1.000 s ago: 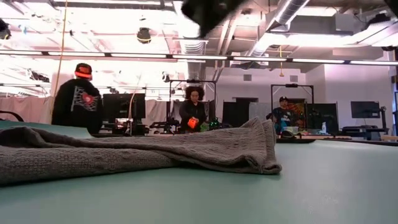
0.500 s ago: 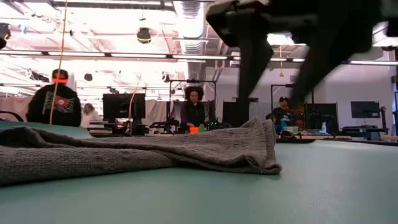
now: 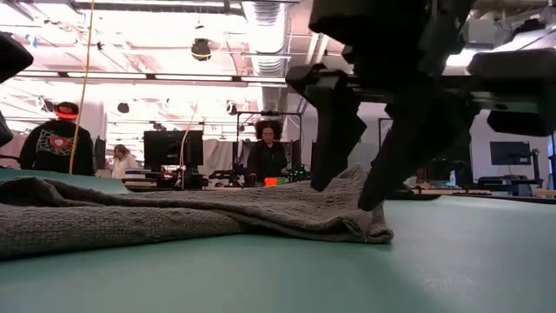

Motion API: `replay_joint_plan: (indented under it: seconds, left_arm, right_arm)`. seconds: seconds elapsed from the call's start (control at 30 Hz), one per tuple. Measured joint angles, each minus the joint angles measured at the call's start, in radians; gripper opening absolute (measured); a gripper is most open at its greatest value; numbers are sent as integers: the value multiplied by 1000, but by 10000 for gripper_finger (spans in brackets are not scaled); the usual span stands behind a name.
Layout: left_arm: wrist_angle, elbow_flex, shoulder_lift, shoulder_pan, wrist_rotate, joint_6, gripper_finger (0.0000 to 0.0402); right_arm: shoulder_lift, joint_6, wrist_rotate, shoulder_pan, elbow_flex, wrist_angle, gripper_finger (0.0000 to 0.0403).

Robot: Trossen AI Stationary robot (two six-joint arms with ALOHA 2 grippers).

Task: Roll towel
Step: Roll the gray towel on the table

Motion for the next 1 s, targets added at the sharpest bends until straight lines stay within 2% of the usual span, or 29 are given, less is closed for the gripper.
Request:
replay_joint_plan:
  seconds: [0.27,0.63,0.77,1.0]
  left_arm:
    - [-1,0,0,0,2,-27,0]
    - [7,0,0,5,11,-27,0]
    - [15,0,0,8,11,-13,0]
    - [16,0,1,9,-1,-3,0]
  right_arm:
    - [0,-14,-44,38,0,-13,223]
    - [54,-21,-13,17,-10,37,214]
    - [62,42,-4,18,-5,15,168]
    - [63,112,1,29,30,-55,23]
